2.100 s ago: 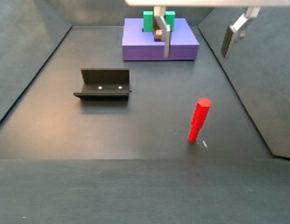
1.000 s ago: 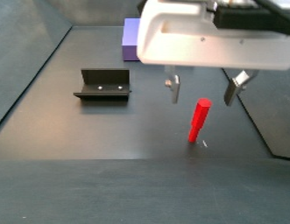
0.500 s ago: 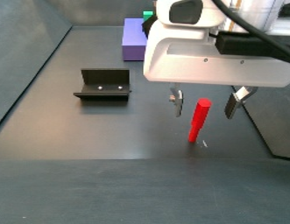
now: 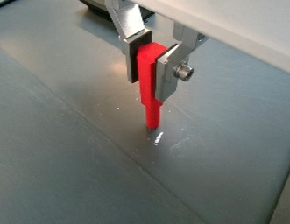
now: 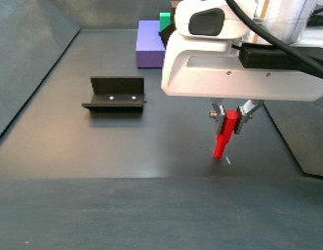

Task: Pick up the red object. Move up. Move to above the board. Insert the red object.
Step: Pick up the red object.

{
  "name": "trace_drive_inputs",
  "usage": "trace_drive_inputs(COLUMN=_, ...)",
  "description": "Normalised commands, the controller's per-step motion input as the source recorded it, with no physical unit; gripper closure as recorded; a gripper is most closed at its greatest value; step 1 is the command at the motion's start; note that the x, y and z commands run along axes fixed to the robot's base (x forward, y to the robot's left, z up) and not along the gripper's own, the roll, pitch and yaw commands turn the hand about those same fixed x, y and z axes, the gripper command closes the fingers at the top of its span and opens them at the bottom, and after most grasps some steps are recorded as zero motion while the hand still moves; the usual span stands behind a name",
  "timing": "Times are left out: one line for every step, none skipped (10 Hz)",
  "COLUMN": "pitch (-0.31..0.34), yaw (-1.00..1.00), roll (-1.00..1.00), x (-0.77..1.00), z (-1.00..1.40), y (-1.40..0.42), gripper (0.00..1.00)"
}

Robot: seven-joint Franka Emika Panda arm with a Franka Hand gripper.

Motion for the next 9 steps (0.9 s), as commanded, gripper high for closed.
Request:
trace_drive_inputs(pitch=0.0, yaw=0.0, roll=0.0, x=0.0, z=0.0, y=0.0, gripper=1.0)
trace_drive_inputs(pitch=0.0, yaw=0.0, roll=0.0, x=0.0, z=0.0, y=0.0, gripper=1.0)
trace_drive_inputs(pitch=0.0, yaw=0.0, roll=0.0, x=0.0, z=0.0, y=0.0, gripper=1.0)
trace_drive_inputs(pitch=0.0, yaw=0.0, roll=0.0, x=0.0, z=0.0, y=0.0, gripper=1.0)
trace_drive_inputs(pitch=0.0, yaw=0.0, roll=0.0, x=0.0, z=0.0, y=0.0, gripper=1.0)
trace_drive_inputs(pitch=0.0, yaw=0.0, roll=0.0, x=0.0, z=0.0, y=0.0, gripper=1.0)
trace_drive_inputs(pitch=0.0, yaw=0.0, roll=0.0, x=0.0, z=0.0, y=0.0, gripper=1.0)
trace_drive_inputs(pitch=0.0, yaw=0.0, roll=0.0, x=0.0, z=0.0, y=0.0, gripper=1.0)
trace_drive_inputs(pitch=0.0, yaw=0.0, roll=0.0, x=0.0, z=0.0, y=0.0, gripper=1.0)
